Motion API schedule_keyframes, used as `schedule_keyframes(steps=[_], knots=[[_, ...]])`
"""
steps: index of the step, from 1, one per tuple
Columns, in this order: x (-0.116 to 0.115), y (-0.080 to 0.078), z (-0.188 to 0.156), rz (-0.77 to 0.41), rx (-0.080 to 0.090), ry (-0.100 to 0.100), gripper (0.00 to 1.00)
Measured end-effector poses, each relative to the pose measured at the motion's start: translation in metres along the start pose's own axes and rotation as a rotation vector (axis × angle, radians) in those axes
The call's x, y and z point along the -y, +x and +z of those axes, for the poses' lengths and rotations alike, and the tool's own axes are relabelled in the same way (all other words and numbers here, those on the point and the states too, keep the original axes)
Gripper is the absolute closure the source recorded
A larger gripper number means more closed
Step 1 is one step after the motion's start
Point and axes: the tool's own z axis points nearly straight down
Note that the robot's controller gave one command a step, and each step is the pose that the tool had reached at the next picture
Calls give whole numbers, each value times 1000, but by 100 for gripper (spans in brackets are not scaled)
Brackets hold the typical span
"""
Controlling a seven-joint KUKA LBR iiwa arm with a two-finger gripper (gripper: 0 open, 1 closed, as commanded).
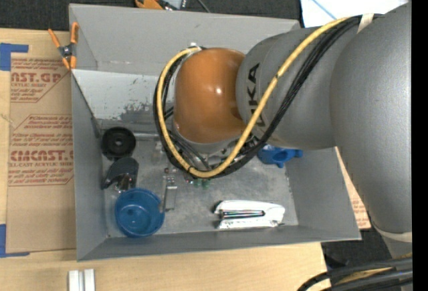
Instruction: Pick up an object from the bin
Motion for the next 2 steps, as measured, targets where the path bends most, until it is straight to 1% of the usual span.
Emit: schedule_keyframes(steps=[1, 2], knots=[[0, 0, 0, 0, 0, 0, 0], [-30, -9, 72, -33, -4, 1, 0]])
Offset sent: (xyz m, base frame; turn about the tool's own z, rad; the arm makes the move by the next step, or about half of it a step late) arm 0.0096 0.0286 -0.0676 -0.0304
